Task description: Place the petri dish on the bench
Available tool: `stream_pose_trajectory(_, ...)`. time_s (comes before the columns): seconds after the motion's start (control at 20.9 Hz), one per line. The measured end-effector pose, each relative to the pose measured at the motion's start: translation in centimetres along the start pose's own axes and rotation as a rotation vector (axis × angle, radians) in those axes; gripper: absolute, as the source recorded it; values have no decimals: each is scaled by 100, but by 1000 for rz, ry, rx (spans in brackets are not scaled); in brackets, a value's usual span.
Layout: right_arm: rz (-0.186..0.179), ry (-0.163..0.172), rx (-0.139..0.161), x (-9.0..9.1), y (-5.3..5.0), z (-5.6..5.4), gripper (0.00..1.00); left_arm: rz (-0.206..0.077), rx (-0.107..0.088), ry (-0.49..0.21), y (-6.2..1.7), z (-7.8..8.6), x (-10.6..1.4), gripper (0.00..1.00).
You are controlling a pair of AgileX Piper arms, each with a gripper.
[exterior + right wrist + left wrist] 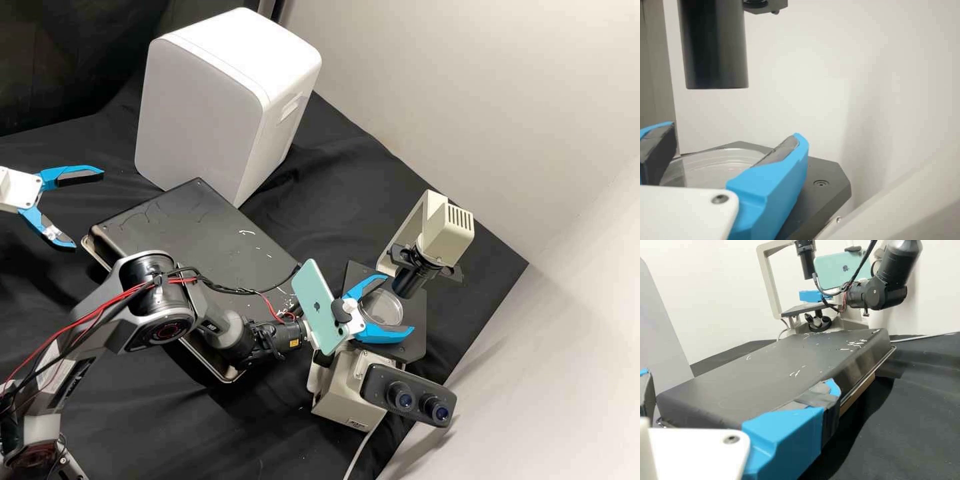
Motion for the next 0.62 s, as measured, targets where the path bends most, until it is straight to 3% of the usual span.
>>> stream_pose_trajectory(0.62,1,1,-15,-73,-38,-37,100,-6,-5,5,-11,-3,5,100)
